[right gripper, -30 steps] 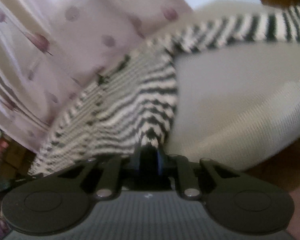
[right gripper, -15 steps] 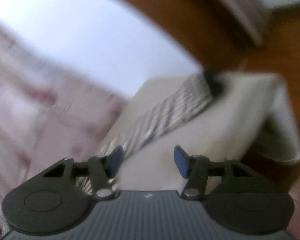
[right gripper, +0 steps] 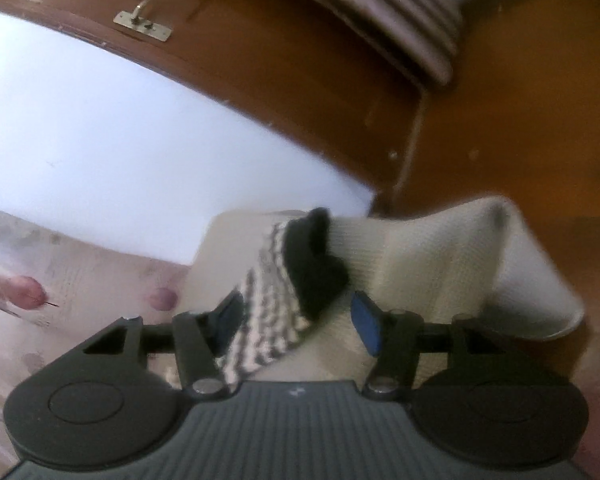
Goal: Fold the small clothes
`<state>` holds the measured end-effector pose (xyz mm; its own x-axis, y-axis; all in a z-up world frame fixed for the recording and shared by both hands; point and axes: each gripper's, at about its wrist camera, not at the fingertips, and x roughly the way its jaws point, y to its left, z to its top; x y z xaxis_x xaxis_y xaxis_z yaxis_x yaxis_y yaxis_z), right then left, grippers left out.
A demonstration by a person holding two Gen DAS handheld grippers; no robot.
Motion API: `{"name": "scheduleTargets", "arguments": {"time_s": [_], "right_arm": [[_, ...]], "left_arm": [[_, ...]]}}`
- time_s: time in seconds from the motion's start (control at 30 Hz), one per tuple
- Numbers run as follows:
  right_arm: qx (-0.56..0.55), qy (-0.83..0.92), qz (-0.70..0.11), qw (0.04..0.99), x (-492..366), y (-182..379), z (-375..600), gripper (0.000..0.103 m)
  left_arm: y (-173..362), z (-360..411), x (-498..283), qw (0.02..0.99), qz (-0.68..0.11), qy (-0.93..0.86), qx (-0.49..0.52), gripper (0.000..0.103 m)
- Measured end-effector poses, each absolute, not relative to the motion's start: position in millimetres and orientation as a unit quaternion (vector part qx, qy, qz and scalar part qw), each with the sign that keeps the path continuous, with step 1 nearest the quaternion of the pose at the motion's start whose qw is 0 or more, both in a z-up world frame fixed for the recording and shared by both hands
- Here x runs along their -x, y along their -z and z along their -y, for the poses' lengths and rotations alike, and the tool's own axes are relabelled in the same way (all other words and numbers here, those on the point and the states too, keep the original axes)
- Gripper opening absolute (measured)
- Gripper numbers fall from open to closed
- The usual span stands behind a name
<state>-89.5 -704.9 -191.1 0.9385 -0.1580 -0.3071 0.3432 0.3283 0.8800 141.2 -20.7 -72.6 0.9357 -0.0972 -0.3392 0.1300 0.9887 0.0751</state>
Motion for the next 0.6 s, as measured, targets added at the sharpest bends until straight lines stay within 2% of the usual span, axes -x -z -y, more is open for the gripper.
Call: {"name": "scheduleTargets", "arguments": {"time_s": [0.13,0.17,0.2,0.23,0.3,0.4,0.6], "right_arm": [[-0.557,0.162,-0.074,0.811,71.8,198.2,705.5,0.058],[-0.557,0.162,-0.071,0.812,66.5,199.5,705.4,0.051],[-0.548,0.166,-0.074,0.817,60.5,198.5,704.5,0.022],[-0.534,0.176,-0.087,0.822,54.6,196.7,703.8,0.009],[-0.524,0.197,-0.100,0.823,43.9,197.3,707.4,0.009],[-0.537,0.208,-0.069,0.815,40.3,179.2,718.3,0.009],[-0.475,0.160,-0.020,0.865,4.5,65.5,695.5,0.009]], "left_arm": [[82.5,-2.2,-159.5,0.976,-0.212,0.046,0.013,0.103],[84.0,-8.2,-161.2,0.974,-0.217,0.046,0.033,0.103],[85.0,-13.8,-161.6,0.973,-0.219,0.046,0.051,0.103],[85.7,-18.0,-161.6,0.973,-0.219,0.047,0.063,0.103],[87.2,-23.9,-163.0,0.970,-0.225,0.048,0.081,0.103],[90.2,-29.6,-168.4,0.964,-0.242,0.053,0.101,0.103],[96.1,-50.0,-168.7,0.953,-0.240,0.064,0.176,0.103]]}}
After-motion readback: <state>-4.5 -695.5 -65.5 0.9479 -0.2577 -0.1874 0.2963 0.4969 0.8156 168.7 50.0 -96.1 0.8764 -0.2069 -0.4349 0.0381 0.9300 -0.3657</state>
